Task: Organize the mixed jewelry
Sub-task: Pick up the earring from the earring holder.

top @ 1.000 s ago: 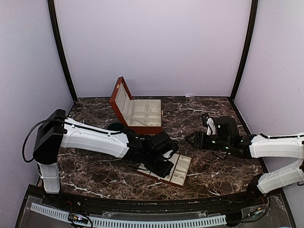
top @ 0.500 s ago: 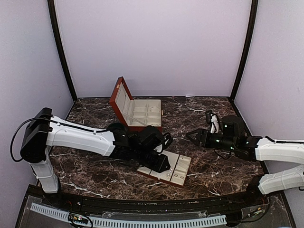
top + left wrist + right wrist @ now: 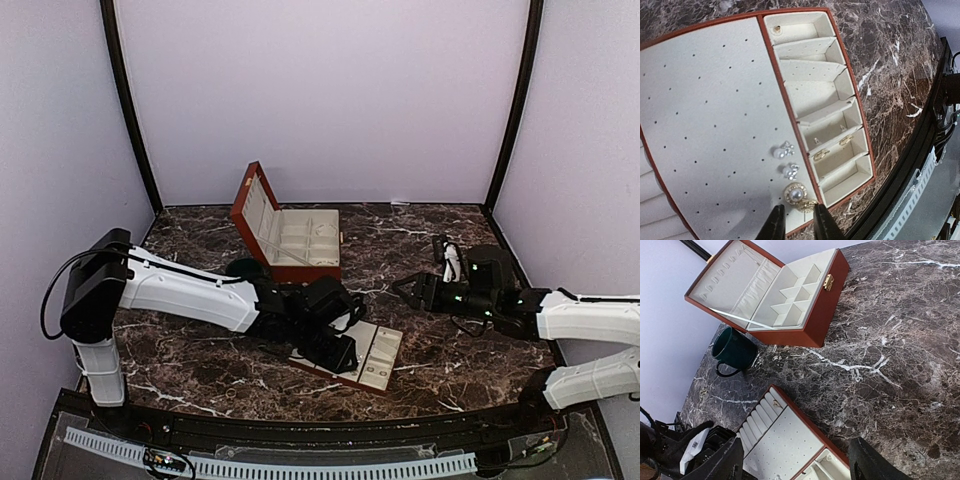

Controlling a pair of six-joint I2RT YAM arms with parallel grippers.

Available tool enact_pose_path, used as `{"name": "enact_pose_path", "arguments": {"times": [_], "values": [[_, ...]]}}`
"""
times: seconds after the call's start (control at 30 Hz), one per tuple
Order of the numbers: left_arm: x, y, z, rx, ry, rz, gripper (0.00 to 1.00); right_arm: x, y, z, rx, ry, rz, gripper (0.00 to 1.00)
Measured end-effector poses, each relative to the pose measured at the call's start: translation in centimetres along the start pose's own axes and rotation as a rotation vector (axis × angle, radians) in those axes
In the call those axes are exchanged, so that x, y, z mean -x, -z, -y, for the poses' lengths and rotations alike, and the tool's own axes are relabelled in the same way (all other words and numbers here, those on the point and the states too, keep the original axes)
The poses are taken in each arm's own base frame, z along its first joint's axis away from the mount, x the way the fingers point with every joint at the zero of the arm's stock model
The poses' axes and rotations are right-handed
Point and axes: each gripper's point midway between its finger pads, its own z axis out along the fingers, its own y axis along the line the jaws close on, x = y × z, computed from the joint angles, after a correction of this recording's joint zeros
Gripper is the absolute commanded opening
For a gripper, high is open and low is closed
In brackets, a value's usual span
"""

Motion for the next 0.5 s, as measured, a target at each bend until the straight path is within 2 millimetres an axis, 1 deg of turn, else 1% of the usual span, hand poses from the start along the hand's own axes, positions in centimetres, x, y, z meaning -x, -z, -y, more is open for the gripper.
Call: {"name": "enact_pose_path", "arguments": {"times": [0.23, 0.43, 0.5], "values": [[0.29, -0.30, 0.30, -0.006, 0.000, -0.005, 0.16, -0.07, -0.08, 0.06, -0.001, 0.000, -0.002, 0.72], [-0.28, -0.63, 0.00, 0.003, 0.009, -0.031, 0.16, -0.15, -0.16, 0.13, -0.003, 0.000, -0.004, 0.72], [-0.35, -0.63, -0.04, 0.005, 0.012, -0.034, 0.14, -0.11, -0.16, 0.11, -0.002, 0.000, -0.003, 0.72]]}}
